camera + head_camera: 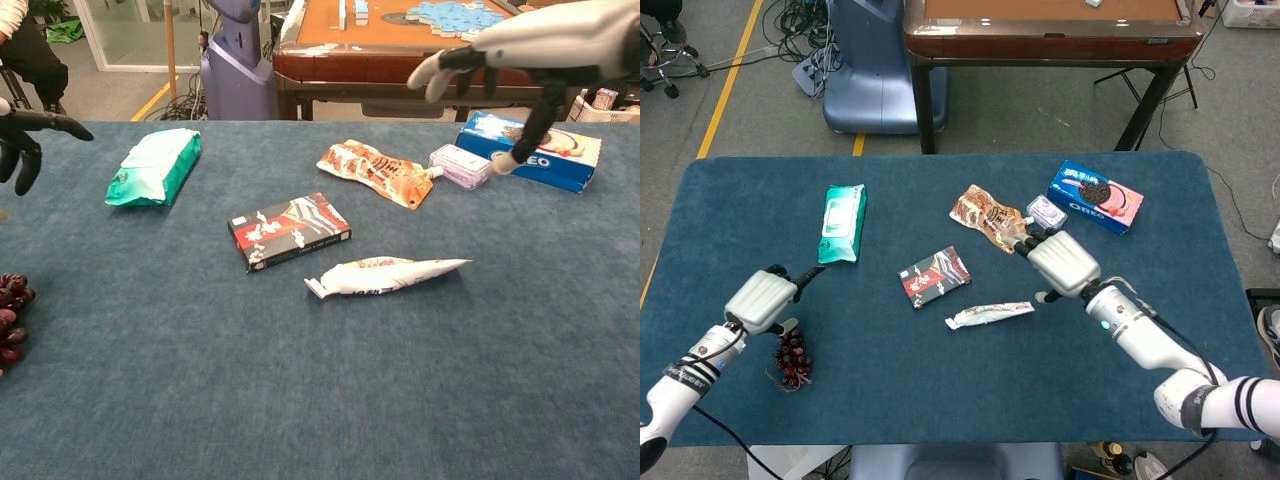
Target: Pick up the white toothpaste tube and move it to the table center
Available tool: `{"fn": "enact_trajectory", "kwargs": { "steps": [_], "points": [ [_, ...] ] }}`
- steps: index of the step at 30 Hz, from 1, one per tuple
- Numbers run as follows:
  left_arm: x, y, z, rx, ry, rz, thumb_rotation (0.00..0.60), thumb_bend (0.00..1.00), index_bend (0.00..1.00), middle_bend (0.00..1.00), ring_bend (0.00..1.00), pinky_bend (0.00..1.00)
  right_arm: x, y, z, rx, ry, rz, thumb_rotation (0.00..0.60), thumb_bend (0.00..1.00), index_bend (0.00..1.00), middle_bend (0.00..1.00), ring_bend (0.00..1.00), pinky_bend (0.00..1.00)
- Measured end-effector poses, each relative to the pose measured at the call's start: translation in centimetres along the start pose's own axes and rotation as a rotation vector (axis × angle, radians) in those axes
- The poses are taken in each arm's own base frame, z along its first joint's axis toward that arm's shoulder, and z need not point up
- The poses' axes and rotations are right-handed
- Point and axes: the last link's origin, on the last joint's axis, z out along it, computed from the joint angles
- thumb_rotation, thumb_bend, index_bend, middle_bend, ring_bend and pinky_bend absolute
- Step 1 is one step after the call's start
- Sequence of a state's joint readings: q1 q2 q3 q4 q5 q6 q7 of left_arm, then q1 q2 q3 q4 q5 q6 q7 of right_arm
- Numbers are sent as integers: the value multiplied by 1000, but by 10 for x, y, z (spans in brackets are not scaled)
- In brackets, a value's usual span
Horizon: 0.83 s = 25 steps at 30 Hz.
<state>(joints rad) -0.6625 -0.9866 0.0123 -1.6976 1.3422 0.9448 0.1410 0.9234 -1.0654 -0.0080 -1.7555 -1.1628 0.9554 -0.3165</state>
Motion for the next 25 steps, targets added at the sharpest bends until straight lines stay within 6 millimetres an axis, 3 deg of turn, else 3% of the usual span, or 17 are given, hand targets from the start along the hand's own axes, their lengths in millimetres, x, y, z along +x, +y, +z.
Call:
{"fn": "enact_trajectory", "kwargs": {
  "steps": [5,13,19,25],
  "points": [
    [-9,-24,-14,110,83,-55,600,227,68,397,406,198,-12,35,-41,-152,40,9,600,96,152,280,239,292],
    [-34,-51,-52,270,214,-99,600,227,85,395,374,199,-35,73,-120,-368,144,20,600,97,368,391,321,293],
    [-48,-57,-86,361,290,-103,600,227,94,394,373,198,-55,73,-179,-464,200,38,600,97,450,455,381,343],
    [-57,-49,-118,399,338,-111,600,226,97,388,374,198,-68,61,-212,-486,216,75,600,97,483,475,394,343]
  ]
}}
